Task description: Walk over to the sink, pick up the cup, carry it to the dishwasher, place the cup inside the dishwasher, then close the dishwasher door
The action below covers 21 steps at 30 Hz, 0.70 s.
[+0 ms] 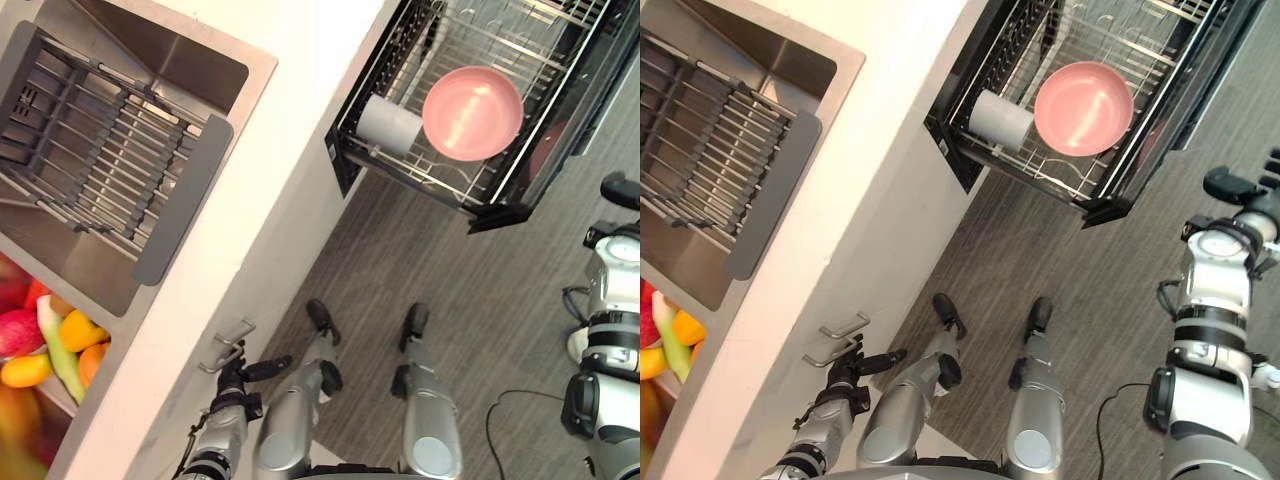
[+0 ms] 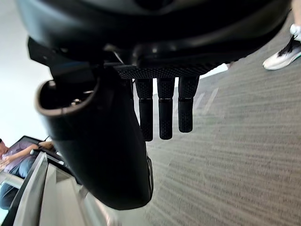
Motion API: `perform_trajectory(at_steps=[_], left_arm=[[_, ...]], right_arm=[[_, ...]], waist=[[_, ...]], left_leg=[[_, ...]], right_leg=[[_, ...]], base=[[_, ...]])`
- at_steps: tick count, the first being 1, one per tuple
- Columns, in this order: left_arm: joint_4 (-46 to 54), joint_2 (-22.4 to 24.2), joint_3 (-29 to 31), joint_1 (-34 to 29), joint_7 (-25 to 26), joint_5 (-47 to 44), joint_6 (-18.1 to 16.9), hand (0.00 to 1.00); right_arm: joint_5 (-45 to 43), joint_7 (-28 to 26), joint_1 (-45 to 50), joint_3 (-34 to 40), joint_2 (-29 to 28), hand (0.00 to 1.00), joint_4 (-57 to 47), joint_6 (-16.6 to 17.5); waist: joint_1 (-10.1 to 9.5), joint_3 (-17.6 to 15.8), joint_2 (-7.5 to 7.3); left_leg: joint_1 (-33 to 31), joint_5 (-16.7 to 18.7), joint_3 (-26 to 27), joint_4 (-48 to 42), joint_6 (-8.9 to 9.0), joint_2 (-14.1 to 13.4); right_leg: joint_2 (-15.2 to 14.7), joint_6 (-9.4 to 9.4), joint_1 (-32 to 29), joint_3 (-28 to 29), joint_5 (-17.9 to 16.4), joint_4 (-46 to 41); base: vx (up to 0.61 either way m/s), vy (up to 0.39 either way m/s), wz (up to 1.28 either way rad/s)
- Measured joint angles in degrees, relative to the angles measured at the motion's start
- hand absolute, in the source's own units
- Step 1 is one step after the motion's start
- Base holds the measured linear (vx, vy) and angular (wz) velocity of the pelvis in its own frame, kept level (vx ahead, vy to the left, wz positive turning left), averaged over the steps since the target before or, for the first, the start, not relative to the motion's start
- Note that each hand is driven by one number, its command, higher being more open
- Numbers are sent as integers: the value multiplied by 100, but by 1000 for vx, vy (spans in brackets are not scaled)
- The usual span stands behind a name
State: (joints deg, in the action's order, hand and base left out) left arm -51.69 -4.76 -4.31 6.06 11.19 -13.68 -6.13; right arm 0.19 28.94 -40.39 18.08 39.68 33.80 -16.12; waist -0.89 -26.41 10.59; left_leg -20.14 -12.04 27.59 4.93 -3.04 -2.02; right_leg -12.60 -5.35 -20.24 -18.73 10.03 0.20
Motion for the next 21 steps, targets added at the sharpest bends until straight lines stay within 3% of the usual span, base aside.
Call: perform_trajectory(at_steps=[2, 6, 8, 16, 18, 20, 21], left_arm=[[28, 164, -88, 48, -26, -71, -67, 100], [205, 321, -253, 43, -131, -94, -134, 100], [226, 347, -294, 25, -196, -94, -196, 100], [451, 321, -357, -341, -573, -93, -536, 100], [447, 282, -398, -433, -923, -223, -513, 100], [441, 270, -416, -526, -1592, -763, -279, 100], [417, 271, -417, -548, -1804, -949, -175, 100]], right_arm=[[78, -150, -323, -287, 160, 0, 225, 0], [435, -246, -488, -386, 467, 0, 617, -35], [539, -270, -518, -399, 524, 0, 771, -83], [861, -187, -720, -842, 680, 0, 1423, -190], [962, -202, -840, -1059, 623, 0, 1440, -190], [1128, -352, -1157, -1274, 514, 0, 1597, -187], [1140, -420, -1257, -1319, 495, 100, 1626, -175]], waist=[[-61, 10, 200], [-125, -23, 392], [-115, -7, 415], [11, 10, 438], [20, 20, 453], [24, 36, 474], [24, 49, 492]], left_leg=[[-80, -11, -183, 0, 0, 66], [-97, -49, -753, 0, -3, 246], [-59, -63, -1006, 0, 14, 326], [310, -121, -1990, 3, 101, 838], [471, -138, -2240, 4, 123, 953], [687, -149, -2470, 3, 137, 1072], [739, -150, -2535, 3, 137, 1099]], right_leg=[[-70, -17, -46, -92, -13, -57], [-290, -115, -88, -261, -195, -416], [-413, -155, -86, -350, -335, -667], [-1336, -320, 228, -1157, -1444, -2421], [-1541, -345, 475, -1409, -1676, -2721], [-1751, -401, 787, -1636, -1916, -3010], [-1797, -406, 864, -1694, -1970, -3066]], base=[[52, 24, 21], [70, 47, 28], [62, 53, 42], [51, 24, 73], [16, -37, 75], [0, -65, 62], [0, -78, 47]])
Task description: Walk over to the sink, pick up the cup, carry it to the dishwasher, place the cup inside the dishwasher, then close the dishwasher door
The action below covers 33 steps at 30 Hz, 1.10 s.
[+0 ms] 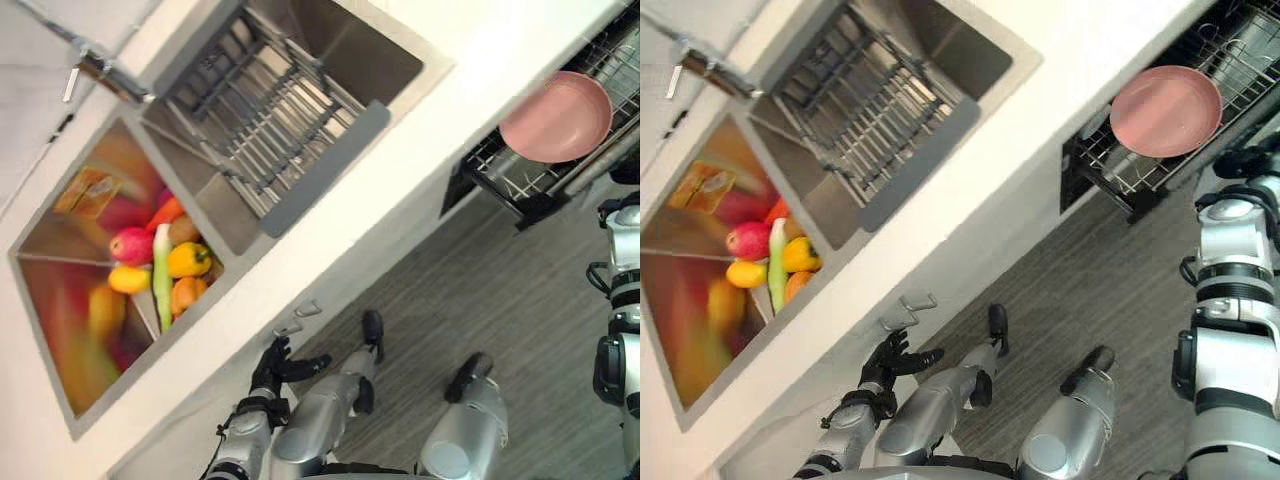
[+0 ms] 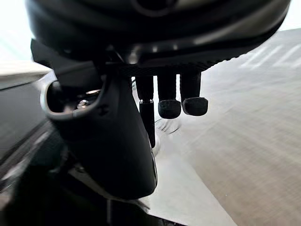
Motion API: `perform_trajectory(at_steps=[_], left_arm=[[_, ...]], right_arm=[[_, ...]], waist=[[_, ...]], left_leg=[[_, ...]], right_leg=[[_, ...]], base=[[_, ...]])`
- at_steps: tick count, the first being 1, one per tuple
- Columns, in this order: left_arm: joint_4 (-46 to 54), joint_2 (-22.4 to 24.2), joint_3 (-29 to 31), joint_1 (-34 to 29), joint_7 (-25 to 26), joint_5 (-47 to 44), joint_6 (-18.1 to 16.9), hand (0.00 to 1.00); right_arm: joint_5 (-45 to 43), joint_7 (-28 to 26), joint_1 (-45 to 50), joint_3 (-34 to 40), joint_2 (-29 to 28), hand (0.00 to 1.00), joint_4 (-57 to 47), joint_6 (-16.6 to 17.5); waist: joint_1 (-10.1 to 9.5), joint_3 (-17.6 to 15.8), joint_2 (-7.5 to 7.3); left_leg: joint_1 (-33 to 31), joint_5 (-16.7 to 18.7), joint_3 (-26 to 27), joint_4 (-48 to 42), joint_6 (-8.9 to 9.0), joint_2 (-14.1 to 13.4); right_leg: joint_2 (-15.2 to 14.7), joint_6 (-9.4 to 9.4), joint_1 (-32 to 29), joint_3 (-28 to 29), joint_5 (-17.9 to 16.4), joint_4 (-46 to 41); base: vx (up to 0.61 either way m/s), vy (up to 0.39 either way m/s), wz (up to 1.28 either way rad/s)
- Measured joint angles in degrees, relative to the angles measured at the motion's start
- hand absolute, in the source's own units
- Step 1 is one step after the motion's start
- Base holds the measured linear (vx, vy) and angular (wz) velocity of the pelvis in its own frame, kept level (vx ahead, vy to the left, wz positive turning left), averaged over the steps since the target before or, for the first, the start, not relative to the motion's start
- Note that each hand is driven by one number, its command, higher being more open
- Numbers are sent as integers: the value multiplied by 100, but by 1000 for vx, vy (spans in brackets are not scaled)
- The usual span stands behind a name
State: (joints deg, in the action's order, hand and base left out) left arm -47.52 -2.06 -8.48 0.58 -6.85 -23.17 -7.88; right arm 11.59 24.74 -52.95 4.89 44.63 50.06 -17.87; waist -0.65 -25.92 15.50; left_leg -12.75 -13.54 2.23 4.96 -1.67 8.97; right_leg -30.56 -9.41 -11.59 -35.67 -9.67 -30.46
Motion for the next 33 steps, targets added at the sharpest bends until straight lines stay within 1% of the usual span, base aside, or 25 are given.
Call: perform_trajectory(at_steps=[1, 2, 3, 4, 5, 8, 10, 11, 12, 13, 14, 15, 16, 18, 20, 21, 23, 24, 26, 27, 28, 30, 31, 32, 33], left_arm=[[-41, 4, -27, -32, -324, -262, 165, 100], [-67, -20, -29, -60, -687, -546, 324, 100], [-77, -33, -32, -60, -810, -648, 394, 100], [-112, -32, -31, -59, -980, -774, 456, 100], [-170, -31, -25, -67, -1079, -861, 509, 100], [-249, -32, 103, -55, -1175, -1046, 650, 100], [-407, -32, 193, -29, -1265, -1128, 736, 100], [-489, -36, 234, -28, -1318, -1153, 738, 100], [-564, -69, 247, -29, -1350, -1157, 718, 100], [-645, -114, 250, -36, -1383, -1156, 673, 100], [-683, -153, 253, -52, -1393, -1144, 656, 100], [-722, -220, 309, -124, -1395, -1085, 638, 100], [-757, -268, 436, -187, -1405, -1040, 657, 100], [-875, -305, 520, -204, -1432, -1036, 611, 100], [-979, -325, 750, -207, -1442, -836, 622, 100], [-1004, -335, 798, -206, -1449, -794, 631, 100], [-1164, -370, 1060, -198, -1444, -584, 660, 100], [-1193, -380, 1119, -202, -1433, -540, 673, 100], [-1334, -458, 1307, -159, -1318, -393, 816, 100], [-1356, -477, 1374, -159, -1281, -379, 850, 100], [-1396, -529, 1485, -159, -1183, -359, 935, 100], [-1479, -639, 1720, -160, -1004, -109, 1107, 100], [-1518, -661, 1767, -156, -943, -38, 1136, 100], [-1540, -693, 1848, -158, -873, -22, 1185, 100], [-1546, -738, 1878, -133, -823, -22, 1265, 100]], right_arm=[[55, -131, -135, -67, 6, 100, 31, 62], [218, -334, -291, -191, 10, 100, 33, 257], [230, -408, -331, -207, 4, 100, 32, 394], [286, -551, -404, -327, -11, 100, 32, 646], [569, -588, -421, -356, -19, 100, 141, 652], [445, -905, -332, -210, -28, 100, 127, 727], [177, -969, 20, 66, -163, 100, -96, 861], [-39, -935, 490, 319, -342, 100, -307, 1026], [-303, -873, 1107, 609, -643, 100, -570, 1256], [-425, -823, 1601, 785, -967, 100, -724, 1387], [-595, -813, 1931, 838, -1181, 100, -794, 1427], [-893, -842, 2569, 836, -1651, 100, -778, 1481], [-1106, -886, 3128, 839, -2115, 100, -656, 1531], [-1298, -969, 3718, 890, -2606, 100, -268, 1604], [-1750, -1112, 4426, 1331, -3243, 100, 589, 1754], [-1805, -1121, 4602, 1418, -3358, 100, 774, 1826], [-1950, -1119, 5209, 1703, -3696, 100, 1247, 1973], [-2142, -1131, 5287, 1878, -3749, 100, 1263, 1986], [-2379, -1073, 5630, 1944, -3805, 100, 1284, 2088], [-2449, -1059, 5688, 1952, -3816, 100, 1291, 2090], [-2505, -1052, 5783, 1961, -3864, 100, 1311, 2088], [-2411, -1035, 5810, 1966, -4042, 100, 1328, 2043], [-2355, -1034, 5810, 1964, -4096, 100, 1324, 2006], [-2318, -1040, 5827, 1964, -4176, 100, 1318, 1936], [-2316, -1065, 5858, 1932, -4197, 100, 1315, 1845]], waist=[[-1, 30, 41], [-24, 89, 121], [-43, 114, 153], [-95, 154, 206], [-121, 175, 233], [-52, 188, 250], [-34, 205, 248], [-73, 292, 208], [-139, 384, 127], [-158, 449, 28], [-155, 489, -68], [-160, 637, -259], [-155, 746, -410], [-157, 796, -555], [-130, 835, -696], [-115, 844, -718], [-18, 887, -863], [7, 904, -910], [30, 1020, -1132], [28, 1055, -1205], [8, 1117, -1364], [-7, 1171, -1698], [-11, 1181, -1800], [-11, 1227, -1946], [-18, 1277, -1994]], left_leg=[[62, -3, -49, 0, -3, 26], [143, -10, -162, 0, -13, 45], [188, -15, -185, -1, -20, 48], [276, -46, -203, 0, -62, 48], [370, -46, -195, 0, -63, 41], [443, -45, -160, 3, -61, -25], [528, -31, -140, 8, -41, -106], [551, 7, -99, 20, 8, -177], [594, 35, -21, 12, 48, -258], [662, 49, 3, 6, 68, -318], [717, 76, 12, 6, 107, -352], [794, 129, 23, 6, 180, -428], [876, 189, 56, 7, 264, -503], [964, 235, 196, 8, 329, -603], [1044, 284, 325, 34, 397, -729], [1047, 298, 341, 35, 413, -759], [1041, 329, 431, 38, 448, -854], [1039, 338, 466, 38, 449, -872], [1027, 393, 510, 41, 391, -905], [1021, 408, 511, 41, 369, -905], [1013, 434, 511, 41, 332, -891], [1019, 541, 546, 40, 187, -785], [1024, 565, 609, 36, 164, -753], [1034, 617, 678, 5, 136, -688], [1052, 695, 684, -23, 56, -655]], right_leg=[[-47, -9, 103, -92, -60, -60], [-80, -27, 272, -239, -146, -106], [-87, -27, 342, -282, -177, -122], [-93, -41, 472, -356, -227, -132], [-86, -46, 626, -435, -269, -131], [9, -35, 744, -480, -277, -41], [122, -34, 871, -508, -276, 68], [218, -30, 922, -528, -273, 171], [306, -25, 997, -545, -267, 287], [402, -17, 1096, -562, -261, 386], [460, -17, 1178, -578, -261, 455], [578, -11, 1299, -596, -257, 602], [690, 4, 1412, -599, -245, 737], [830, 26, 1508, -560, -210, 898], [1017, 49, 1602, -486, -131, 1143], [1065, 53, 1609, -468, -105, 1200], [1222, 79, 1610, -398, -10, 1418], [1253, 87, 1601, -386, 14, 1468], [1326, 90, 1593, -354, 61, 1581], [1327, 89, 1590, -359, 59, 1586], [1319, 78, 1589, -373, 38, 1591], [1231, -53, 1623, -421, -51, 1576], [1181, -92, 1650, -452, -60, 1575], [1084, -196, 1706, -486, -50, 1551], [973, -214, 1732, -440, 10, 1256]], base=[[-1, -92, 46], [1, -97, 42], [6, -113, 35], [3, -123, 24], [7, -150, 20], [-9, -125, 0], [-12, -117, -5], [-2, -140, -7], [12, -119, -10], [25, -128, -11], [59, -160, -11], [80, -200, -14], [79, -196, -17], [37, -109, -24], [7, -103, -31], [-5, -99, -26], [-9, -74, -26], [-30, -42, -26], [-37, -29, -14], [0, 0, 0], [-5, -10, 5], [15, 8, 12], [59, 37, 25], [93, 29, 40], [153, 49, 40]])
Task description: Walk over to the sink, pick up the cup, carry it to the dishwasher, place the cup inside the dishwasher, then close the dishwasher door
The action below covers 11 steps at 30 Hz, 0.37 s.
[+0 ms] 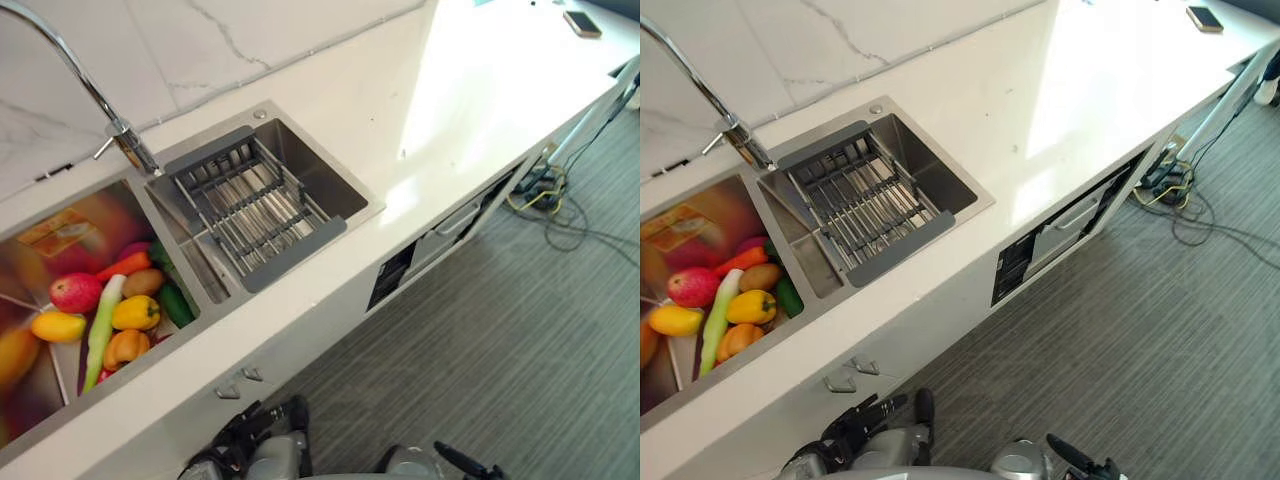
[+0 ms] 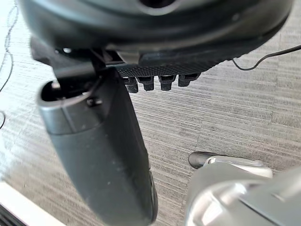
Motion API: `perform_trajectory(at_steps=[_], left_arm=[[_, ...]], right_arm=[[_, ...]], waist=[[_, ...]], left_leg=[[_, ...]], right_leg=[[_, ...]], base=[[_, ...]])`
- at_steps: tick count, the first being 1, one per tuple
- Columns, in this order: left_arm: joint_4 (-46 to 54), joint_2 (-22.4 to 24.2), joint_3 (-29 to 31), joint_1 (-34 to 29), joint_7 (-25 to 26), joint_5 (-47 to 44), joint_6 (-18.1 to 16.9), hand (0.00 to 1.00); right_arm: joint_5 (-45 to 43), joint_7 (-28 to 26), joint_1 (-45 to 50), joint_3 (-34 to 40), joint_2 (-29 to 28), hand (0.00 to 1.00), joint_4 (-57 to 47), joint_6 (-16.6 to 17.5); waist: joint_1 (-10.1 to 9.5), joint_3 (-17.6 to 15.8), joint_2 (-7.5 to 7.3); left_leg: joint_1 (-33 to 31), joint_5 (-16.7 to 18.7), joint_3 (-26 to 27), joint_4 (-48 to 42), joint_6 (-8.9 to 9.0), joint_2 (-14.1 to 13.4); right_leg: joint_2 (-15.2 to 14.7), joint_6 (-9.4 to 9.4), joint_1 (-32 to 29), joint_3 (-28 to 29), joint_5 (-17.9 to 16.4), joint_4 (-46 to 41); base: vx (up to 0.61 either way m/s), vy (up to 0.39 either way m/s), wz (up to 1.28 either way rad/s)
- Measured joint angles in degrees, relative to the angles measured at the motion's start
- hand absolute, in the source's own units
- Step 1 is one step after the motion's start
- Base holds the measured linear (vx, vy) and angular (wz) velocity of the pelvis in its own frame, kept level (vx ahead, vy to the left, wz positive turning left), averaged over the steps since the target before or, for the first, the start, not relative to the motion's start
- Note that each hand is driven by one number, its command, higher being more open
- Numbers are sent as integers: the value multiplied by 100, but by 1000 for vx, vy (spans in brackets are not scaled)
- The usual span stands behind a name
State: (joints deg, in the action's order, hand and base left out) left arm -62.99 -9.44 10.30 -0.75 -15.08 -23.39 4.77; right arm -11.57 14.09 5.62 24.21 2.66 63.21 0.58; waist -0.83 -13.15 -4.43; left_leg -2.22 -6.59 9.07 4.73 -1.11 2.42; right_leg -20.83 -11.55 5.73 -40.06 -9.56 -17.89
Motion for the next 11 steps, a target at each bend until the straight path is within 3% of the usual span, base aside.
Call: perform_trajectory(at_steps=[1, 2, 3, 4, 5, 7, 9, 11], left_arm=[[-4, -10, -7, 4, 19, 6, 5, 100], [-13, -9, -22, -8, 31, 12, 12, 100], [-6, 3, -92, -14, 17, -21, 67, 100], [-4, -19, -138, -15, 16, -18, 80, 100], [13, -45, -173, -17, 11, -17, 121, 100], [13, -21, -163, -19, 12, 0, 133, 100], [6, 10, -133, -39, 35, 105, 120, 100], [-23, 2, -55, -78, 104, 168, 199, 100]], right_arm=[[0, -30, -44, -32, -15, 100, -1, -46], [6, -88, -117, -138, -35, 100, -6, -78], [80, -190, -218, -252, -111, 100, -15, -101], [118, -241, -234, -257, -111, 100, -27, -95], [264, -300, -234, -283, -113, 100, -81, -51], [338, -301, -214, -381, -118, 100, -176, 76], [410, -304, -219, -501, -112, 100, -211, 228], [422, -359, -223, -597, -105, 100, -313, 377]], waist=[[-3, -10, -29], [2, 1, -12], [7, -1, 13], [23, -19, 51], [45, 4, 113], [69, 18, 167], [40, 19, 169], [107, 22, 180]], left_leg=[[53, 34, -46, -7, -31, 25], [115, 71, -88, -18, -79, 18], [200, 122, -265, -124, -162, -52], [251, 172, -369, -157, -196, -112], [305, 261, -605, -212, -231, -218], [391, 326, -982, -213, -236, -337], [507, 445, -1247, -212, -281, -352], [626, 593, -1614, -267, -258, -365]], right_leg=[[-65, -18, -61, 164, 78, -208], [-63, 165, -195, 540, 284, -521], [41, 375, -402, 1258, 643, -990], [133, 385, -433, 1545, 661, -1087], [568, 378, -433, 2011, 204, -972], [1140, 514, -472, 2282, -228, -533], [1382, 577, -725, 2422, -306, -203], [1515, 551, -1333, 3001, -226, -2]], base=[[207, 99, 34], [260, 153, 31], [231, 143, 40], [221, 54, 67], [159, 1, 68], [179, -29, 96], [177, -48, 84], [162, -74, 71]])
